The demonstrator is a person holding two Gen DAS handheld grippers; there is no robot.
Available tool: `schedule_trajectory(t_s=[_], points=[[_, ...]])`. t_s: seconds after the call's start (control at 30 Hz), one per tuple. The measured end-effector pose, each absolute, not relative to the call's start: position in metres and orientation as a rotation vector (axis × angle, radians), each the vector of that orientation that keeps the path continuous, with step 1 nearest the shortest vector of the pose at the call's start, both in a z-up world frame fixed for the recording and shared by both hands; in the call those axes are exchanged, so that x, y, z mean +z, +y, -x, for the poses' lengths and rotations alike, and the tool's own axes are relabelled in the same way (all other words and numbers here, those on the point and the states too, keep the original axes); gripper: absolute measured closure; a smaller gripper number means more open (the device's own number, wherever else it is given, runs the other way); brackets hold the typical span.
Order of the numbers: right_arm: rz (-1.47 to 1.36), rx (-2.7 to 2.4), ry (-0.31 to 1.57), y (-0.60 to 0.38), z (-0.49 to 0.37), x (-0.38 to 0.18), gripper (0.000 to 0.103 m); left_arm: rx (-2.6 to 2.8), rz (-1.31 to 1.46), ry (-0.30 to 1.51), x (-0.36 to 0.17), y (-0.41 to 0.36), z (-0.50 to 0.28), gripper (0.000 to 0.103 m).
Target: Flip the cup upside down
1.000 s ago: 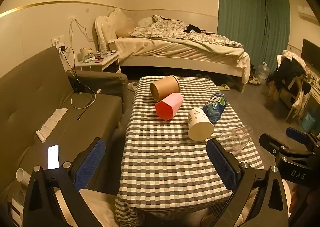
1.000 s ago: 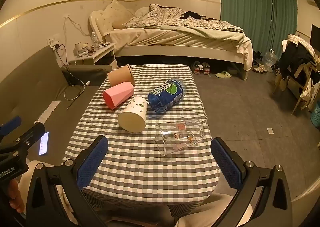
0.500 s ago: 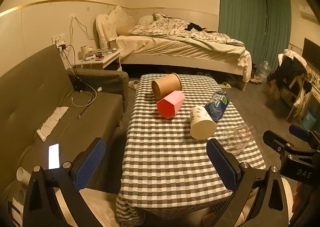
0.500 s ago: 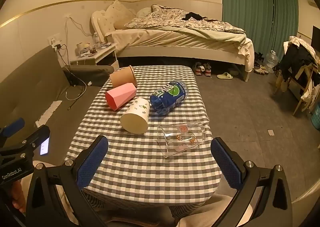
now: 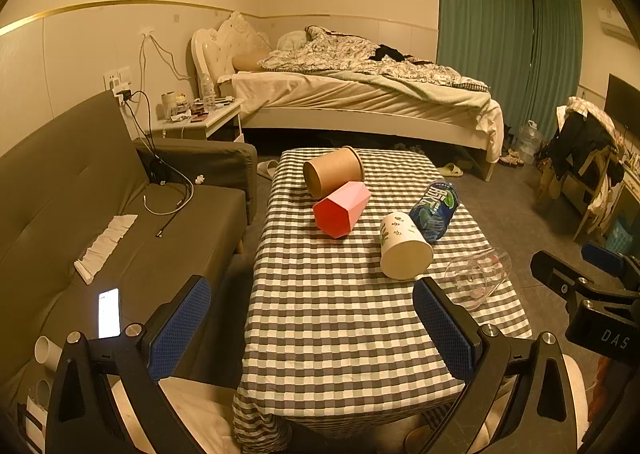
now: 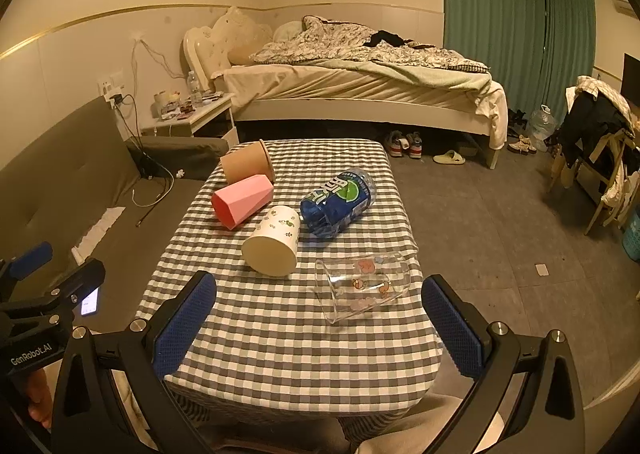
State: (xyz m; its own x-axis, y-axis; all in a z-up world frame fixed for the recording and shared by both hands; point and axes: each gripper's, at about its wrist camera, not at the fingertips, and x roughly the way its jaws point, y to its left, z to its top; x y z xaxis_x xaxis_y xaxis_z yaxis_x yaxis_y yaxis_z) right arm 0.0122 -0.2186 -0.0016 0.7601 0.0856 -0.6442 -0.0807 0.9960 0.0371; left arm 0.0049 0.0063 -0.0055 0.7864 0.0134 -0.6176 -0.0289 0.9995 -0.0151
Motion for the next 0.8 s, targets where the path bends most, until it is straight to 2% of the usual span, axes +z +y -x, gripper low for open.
schedule_trajectory(t_s=[0.8], points=[[-0.018, 0.095, 0.703, -0.2202, -0.0101, -0.0012, 0.000, 0.023, 0.023, 0.667, -0.0059, 0.0056, -0.0051, 0.000]])
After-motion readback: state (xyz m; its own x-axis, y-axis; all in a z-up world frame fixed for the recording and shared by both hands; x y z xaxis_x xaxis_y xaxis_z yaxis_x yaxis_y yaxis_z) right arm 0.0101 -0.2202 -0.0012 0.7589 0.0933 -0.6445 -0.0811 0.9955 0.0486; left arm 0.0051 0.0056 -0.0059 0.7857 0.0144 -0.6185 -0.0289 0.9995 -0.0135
